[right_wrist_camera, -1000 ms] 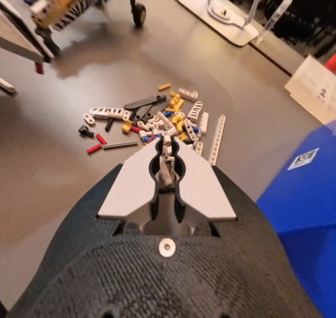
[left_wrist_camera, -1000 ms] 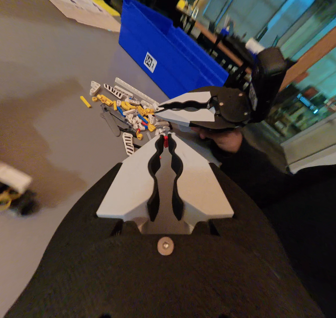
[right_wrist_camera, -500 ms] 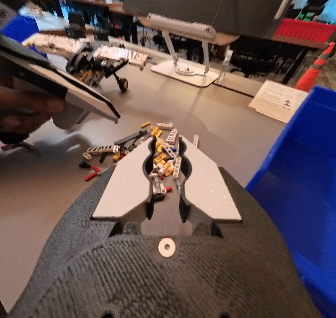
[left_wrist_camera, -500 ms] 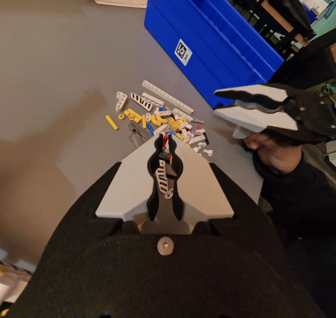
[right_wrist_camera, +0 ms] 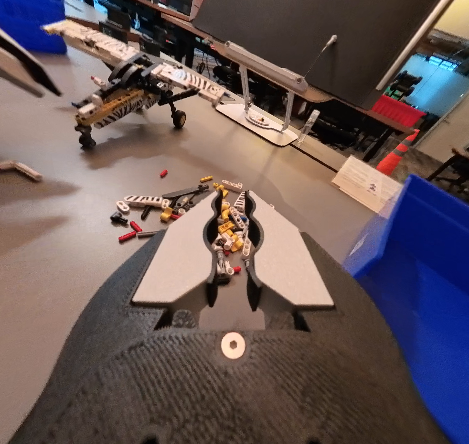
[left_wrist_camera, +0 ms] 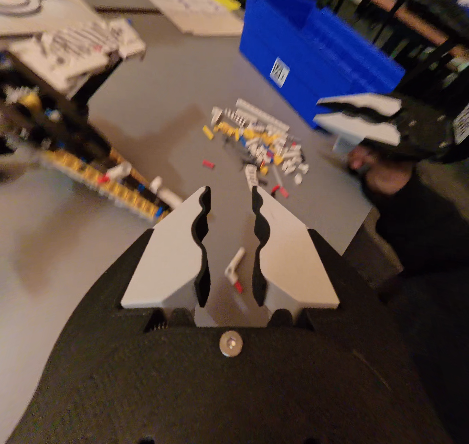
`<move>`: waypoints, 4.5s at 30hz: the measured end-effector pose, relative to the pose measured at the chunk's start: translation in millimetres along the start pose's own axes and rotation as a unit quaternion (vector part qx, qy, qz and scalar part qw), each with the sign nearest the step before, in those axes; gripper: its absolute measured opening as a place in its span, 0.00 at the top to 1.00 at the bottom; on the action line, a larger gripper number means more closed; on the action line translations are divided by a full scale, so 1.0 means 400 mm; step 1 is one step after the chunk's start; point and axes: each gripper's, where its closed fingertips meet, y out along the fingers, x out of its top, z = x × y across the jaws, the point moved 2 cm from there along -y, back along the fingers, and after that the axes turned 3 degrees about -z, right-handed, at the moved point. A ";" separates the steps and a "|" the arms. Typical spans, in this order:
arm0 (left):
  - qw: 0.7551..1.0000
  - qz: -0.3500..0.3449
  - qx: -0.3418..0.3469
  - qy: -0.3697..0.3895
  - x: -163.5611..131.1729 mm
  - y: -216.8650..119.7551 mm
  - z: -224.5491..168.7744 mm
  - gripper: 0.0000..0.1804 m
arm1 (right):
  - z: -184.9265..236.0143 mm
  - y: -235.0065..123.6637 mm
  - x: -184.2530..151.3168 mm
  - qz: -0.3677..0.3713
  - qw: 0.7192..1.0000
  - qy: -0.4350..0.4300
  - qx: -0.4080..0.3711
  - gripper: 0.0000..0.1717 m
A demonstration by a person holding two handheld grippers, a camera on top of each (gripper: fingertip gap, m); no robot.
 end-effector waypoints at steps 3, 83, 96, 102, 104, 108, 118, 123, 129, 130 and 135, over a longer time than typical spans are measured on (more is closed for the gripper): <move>0.996 0.077 0.041 0.012 -0.124 -0.043 0.015 0.84 | 0.025 0.007 -0.003 0.008 0.999 -0.054 -0.005 0.91; 0.986 -0.098 -0.124 -0.051 -0.081 -0.015 -0.204 0.97 | 0.227 0.055 0.186 -0.199 0.700 0.578 0.369 0.98; 0.998 -0.066 -0.006 -0.022 -0.116 -0.002 -0.089 0.98 | 0.197 0.045 0.180 -0.209 0.672 0.590 0.397 0.97; 0.999 0.002 0.036 0.002 -0.165 0.036 -0.048 0.98 | 0.210 0.043 0.186 -0.205 0.666 0.586 0.413 0.98; 0.999 0.013 0.035 -0.004 -0.170 0.041 -0.046 0.97 | 0.212 0.042 0.187 -0.206 0.666 0.585 0.415 0.98; 0.999 0.015 0.045 -0.008 -0.168 0.042 -0.040 0.85 | 0.224 0.043 0.189 -0.196 0.673 0.576 0.420 0.98; 0.991 -0.109 -0.080 0.014 -0.054 -0.006 -0.195 0.89 | 0.317 0.045 0.197 -0.137 0.749 0.481 0.434 0.98; 0.987 -0.143 -0.065 0.019 -0.030 -0.028 -0.190 0.98 | 0.338 0.042 0.200 -0.125 0.755 0.464 0.446 0.98; 0.989 -0.133 -0.063 0.032 -0.035 -0.024 -0.194 0.99 | 0.346 0.043 0.198 -0.114 0.750 0.467 0.454 0.98; 0.989 -0.132 -0.064 0.031 -0.037 -0.023 -0.194 0.99 | 0.347 0.043 0.198 -0.113 0.750 0.467 0.455 0.98; 0.989 -0.132 -0.071 0.012 -0.038 -0.024 -0.191 0.99 | 0.344 0.042 0.197 -0.115 0.756 0.462 0.449 0.98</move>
